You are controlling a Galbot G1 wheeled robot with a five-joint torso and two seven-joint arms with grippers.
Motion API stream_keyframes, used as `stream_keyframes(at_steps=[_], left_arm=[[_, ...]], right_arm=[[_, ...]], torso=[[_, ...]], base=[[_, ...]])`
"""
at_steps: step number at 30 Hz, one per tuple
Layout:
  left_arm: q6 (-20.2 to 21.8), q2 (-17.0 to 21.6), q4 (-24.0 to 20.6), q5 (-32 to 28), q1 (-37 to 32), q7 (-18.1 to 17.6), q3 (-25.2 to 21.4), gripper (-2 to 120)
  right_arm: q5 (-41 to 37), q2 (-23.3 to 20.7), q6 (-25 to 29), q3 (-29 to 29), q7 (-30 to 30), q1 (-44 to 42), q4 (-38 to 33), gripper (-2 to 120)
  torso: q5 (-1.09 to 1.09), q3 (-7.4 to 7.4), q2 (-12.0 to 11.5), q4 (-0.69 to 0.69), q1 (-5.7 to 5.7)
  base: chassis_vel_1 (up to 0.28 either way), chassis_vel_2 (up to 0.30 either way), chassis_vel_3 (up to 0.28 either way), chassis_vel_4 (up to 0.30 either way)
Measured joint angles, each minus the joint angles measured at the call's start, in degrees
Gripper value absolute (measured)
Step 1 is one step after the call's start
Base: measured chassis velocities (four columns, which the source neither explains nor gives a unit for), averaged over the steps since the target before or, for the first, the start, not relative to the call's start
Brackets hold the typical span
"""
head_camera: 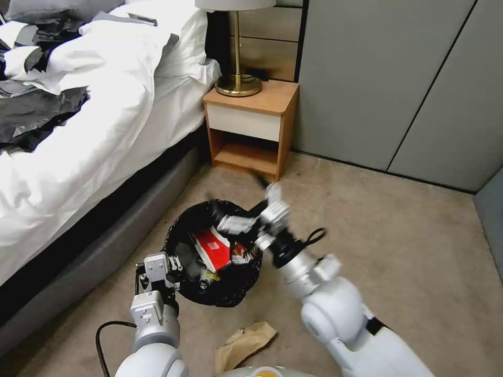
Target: Pick up the trash bin, then pick up the garbage from the floor and place it into the trash bin.
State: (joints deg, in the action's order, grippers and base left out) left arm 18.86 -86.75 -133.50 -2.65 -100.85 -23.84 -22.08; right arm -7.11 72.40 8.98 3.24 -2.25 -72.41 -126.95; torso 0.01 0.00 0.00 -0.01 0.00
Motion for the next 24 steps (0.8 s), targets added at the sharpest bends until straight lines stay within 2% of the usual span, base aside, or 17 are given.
stream_keyframes(at_steps=[5, 9, 14, 24], left_arm=[[-0.2, 0.1, 0.0, -0.2, -0.1, 0.0, -0.3, 3], [-0.2, 0.1, 0.0, -0.4, 0.0, 0.0, -0.3, 3], [-0.2, 0.1, -0.2, -0.6, -0.2, 0.0, -0.4, 3], [-0.3, 0.3, -0.9, -0.6, -0.8, 0.0, -0.5, 3]], right_arm=[[4.8, 1.9, 3.3, 7.6, -2.2, -8.3, 0.0, 100], [6.4, 2.7, 5.4, 9.9, -3.7, -11.6, 1.9, 100], [7.5, 3.4, 6.9, 10.5, -3.9, -13.5, 4.4, 100], [7.1, 4.0, 6.4, 9.7, -3.9, -12.2, 5.5, 100]], torso=[[-0.01, 0.0, 0.0, -0.01, 0.0], [-0.01, 0.0, 0.0, 0.0, 0.0], [0.0, 0.0, 0.0, 0.0, 0.0], [-0.01, 0.0, 0.0, 0.01, 0.0]], base=[[0.0, 0.0, 0.0, 0.0], [0.0, 0.0, 0.0, 0.0], [0.0, 0.0, 0.0, 0.0], [0.0, 0.0, 0.0, 0.0]])
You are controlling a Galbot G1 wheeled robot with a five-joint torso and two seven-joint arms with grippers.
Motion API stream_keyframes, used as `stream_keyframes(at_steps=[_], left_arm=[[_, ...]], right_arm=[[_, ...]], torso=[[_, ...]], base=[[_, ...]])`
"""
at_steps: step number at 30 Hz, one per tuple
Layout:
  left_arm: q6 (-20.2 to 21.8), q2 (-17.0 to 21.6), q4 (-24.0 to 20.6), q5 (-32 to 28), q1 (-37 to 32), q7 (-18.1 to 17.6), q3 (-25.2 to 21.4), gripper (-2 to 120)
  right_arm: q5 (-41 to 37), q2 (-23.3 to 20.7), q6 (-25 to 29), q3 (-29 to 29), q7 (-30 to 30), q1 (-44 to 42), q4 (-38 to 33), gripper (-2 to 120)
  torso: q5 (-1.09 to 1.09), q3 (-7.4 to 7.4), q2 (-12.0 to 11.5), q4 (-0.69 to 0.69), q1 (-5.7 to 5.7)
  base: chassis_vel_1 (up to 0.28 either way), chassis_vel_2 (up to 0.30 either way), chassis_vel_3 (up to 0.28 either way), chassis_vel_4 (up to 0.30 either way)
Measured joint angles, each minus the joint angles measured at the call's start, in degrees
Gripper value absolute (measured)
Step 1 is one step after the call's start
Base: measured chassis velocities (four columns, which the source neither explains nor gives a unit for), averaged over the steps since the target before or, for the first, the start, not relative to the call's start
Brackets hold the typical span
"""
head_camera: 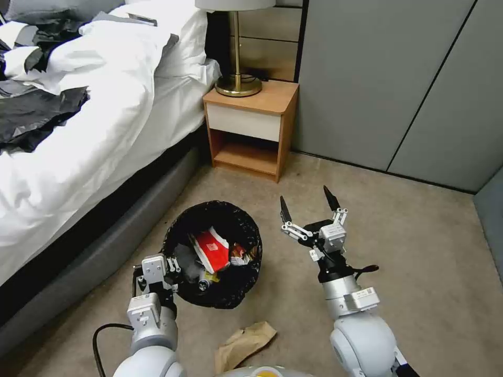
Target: Pick up the trash bin, then pick up the garbage from the floor and place it into the trash bin.
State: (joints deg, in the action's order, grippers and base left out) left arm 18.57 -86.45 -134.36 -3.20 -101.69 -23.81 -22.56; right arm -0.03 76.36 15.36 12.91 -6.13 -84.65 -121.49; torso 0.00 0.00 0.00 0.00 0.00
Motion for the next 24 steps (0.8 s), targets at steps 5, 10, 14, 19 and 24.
stream_keyframes(at_steps=[5, 10, 14, 19, 24], left_arm=[[-0.1, 0.1, 0.0, 0.1, -0.2, 0.0, 0.0, 3], [-0.1, 0.1, -0.2, 0.2, -0.2, 0.1, 0.1, 3], [-0.1, 0.1, -0.3, 0.3, -0.1, 0.1, 0.1, 3], [-0.1, 0.1, -0.5, 0.3, -0.3, 0.1, 0.0, 3], [-0.1, 0.1, -0.6, 0.3, -0.3, 0.1, -0.1, 3]], right_arm=[[-1.3, -0.2, -0.2, -0.1, 0.0, 0.3, 0.4, 100], [-1.8, -0.3, -0.2, 0.1, 0.0, 0.5, 0.7, 100], [-2.3, -0.2, 0.0, 0.1, 0.0, 0.9, 1.1, 100], [-2.3, -0.1, 0.0, 0.0, 0.0, 1.1, 1.3, 100], [-2.3, 0.0, 0.0, 0.0, 0.1, 1.1, 1.5, 100]], torso=[[0.0, 0.0, 0.0, 0.0, 0.0], [0.0, 0.0, 0.0, 0.0, 0.0], [0.0, 0.0, 0.0, 0.0, 0.0], [0.0, 0.0, 0.0, 0.0, 0.0], [0.0, 0.0, 0.0, 0.0, 0.0]], base=[[0.0, 0.0, 0.0, 0.0], [0.053, 0.063, 0.049, 0.059], [0.076, 0.08, 0.081, 0.082], [0.081, 0.101, 0.095, 0.098], [0.117, 0.106, 0.115, 0.121]])
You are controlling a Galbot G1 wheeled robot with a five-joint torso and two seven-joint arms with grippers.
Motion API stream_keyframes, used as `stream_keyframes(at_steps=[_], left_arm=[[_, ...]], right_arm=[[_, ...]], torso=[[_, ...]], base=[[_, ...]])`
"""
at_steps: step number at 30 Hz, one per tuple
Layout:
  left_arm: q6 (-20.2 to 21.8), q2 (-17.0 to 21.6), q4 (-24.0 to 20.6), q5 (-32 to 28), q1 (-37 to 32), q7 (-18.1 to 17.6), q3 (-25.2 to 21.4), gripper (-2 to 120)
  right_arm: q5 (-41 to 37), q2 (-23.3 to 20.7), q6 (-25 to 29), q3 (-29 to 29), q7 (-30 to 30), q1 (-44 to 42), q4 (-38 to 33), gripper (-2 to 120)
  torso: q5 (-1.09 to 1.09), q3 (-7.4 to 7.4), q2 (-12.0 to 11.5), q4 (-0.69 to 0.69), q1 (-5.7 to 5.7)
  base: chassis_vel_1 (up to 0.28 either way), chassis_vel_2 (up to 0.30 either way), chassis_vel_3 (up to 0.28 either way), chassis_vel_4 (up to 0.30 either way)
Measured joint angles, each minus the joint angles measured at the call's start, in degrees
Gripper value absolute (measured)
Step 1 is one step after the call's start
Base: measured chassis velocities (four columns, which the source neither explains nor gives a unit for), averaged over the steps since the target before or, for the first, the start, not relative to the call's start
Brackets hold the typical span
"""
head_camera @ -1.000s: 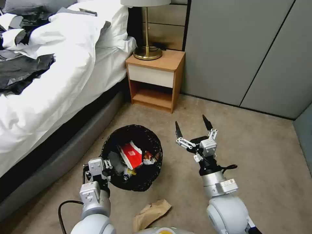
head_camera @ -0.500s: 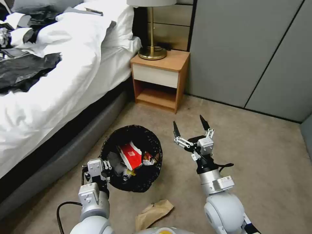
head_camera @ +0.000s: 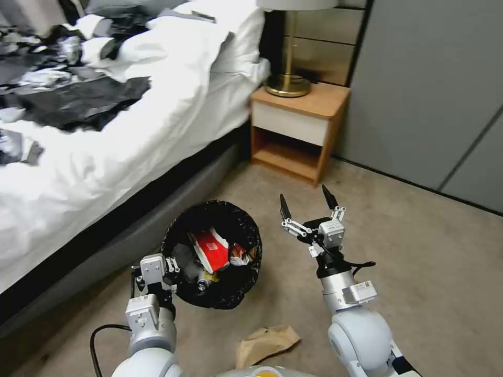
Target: Pick up the trash bin, then pick up the garbage from the floor and place it into the trash bin.
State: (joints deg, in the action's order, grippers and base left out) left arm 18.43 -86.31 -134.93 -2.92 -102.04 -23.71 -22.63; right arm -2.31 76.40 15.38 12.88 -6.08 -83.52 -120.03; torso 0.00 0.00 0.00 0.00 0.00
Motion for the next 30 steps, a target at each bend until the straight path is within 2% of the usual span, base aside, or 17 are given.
stream_keyframes(at_steps=[12, 24, 30], left_arm=[[-0.6, -0.2, 0.0, 0.1, -0.2, 0.0, 0.1, 3], [-0.8, -0.3, 0.1, 0.2, -0.3, 0.0, 0.2, 3], [-0.8, -0.3, 0.2, 0.2, -0.1, 0.0, 0.2, 3]], right_arm=[[0.1, 0.1, 0.2, 0.4, 0.1, -0.2, 0.1, 100], [0.1, 0.2, 0.1, 0.9, -0.1, -0.3, 0.0, 100], [0.1, 0.4, 0.1, 0.9, -0.2, -0.4, 0.1, 100]], torso=[[0.0, 0.0, 0.0, 0.01, 0.0], [0.0, 0.01, 0.0, 0.0, 0.0], [0.0, 0.01, 0.0, 0.0, 0.01]], base=[[0.108, 0.101, 0.1, 0.097], [0.0, 0.0, 0.0, 0.0], [0.094, -0.078, -0.086, 0.074]])
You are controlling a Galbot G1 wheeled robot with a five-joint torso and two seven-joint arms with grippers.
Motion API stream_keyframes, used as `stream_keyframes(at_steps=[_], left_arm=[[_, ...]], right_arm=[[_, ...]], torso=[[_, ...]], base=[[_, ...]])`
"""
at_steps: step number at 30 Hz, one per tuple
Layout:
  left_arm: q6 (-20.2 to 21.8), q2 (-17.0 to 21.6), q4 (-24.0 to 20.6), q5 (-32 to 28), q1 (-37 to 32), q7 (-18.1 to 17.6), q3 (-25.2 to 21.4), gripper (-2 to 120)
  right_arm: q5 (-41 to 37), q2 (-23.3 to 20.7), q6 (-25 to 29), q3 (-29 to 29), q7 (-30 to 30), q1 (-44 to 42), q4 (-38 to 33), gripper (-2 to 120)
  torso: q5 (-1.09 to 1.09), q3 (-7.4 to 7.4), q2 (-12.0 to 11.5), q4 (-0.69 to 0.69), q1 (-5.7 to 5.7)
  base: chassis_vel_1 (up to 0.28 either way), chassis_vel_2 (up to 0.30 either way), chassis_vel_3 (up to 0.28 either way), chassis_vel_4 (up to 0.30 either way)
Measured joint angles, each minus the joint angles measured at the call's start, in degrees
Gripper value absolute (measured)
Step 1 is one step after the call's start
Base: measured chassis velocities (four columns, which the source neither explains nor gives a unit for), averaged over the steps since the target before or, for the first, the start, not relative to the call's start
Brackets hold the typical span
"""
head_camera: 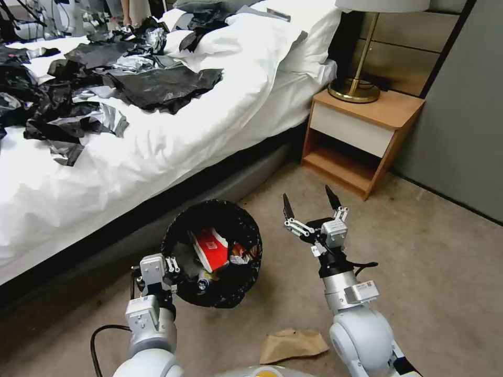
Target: Pick up the trash bin, then pick up the garbage from the floor and place it into the trash bin.
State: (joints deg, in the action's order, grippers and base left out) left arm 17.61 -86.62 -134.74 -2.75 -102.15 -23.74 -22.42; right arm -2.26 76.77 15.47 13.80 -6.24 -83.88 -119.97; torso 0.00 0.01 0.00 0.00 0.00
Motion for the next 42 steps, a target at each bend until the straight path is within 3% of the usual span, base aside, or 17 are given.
stream_keyframes(at_steps=[17, 34, 39, 42], left_arm=[[-0.1, 0.0, 0.3, -0.1, 0.2, -0.1, 0.0, 3], [-0.1, 0.3, -0.1, -0.1, 0.1, -0.1, -0.1, 3], [-0.1, 0.4, -0.2, -0.2, 0.2, -0.1, -0.1, 3], [0.0, 0.4, -0.2, -0.2, 0.2, -0.1, -0.1, 3]], right_arm=[[0.4, 0.7, 1.3, -0.1, 0.2, 0.2, 1.0, 100], [-0.3, -1.0, 0.6, 1.4, 0.8, 3.0, 2.8, 100], [-0.8, -2.7, -1.0, 1.6, 1.4, 6.6, 8.0, 100], [-0.7, -6.2, -3.5, 0.2, 5.5, 9.7, 14.0, 100]], torso=[[-0.01, -0.02, 0.0, 0.0, -0.01], [0.0, -0.01, 0.0, -0.01, 0.0], [0.0, -0.01, 0.0, 0.0, 0.0], [0.02, 0.0, 0.0, 0.0, 0.0]], base=[[0.222, -0.223, -0.227, 0.218], [-0.008, 0.012, 0.011, -0.008], [0.0, 0.0, 0.0, 0.0], [0.0, 0.0, 0.0, 0.0]])
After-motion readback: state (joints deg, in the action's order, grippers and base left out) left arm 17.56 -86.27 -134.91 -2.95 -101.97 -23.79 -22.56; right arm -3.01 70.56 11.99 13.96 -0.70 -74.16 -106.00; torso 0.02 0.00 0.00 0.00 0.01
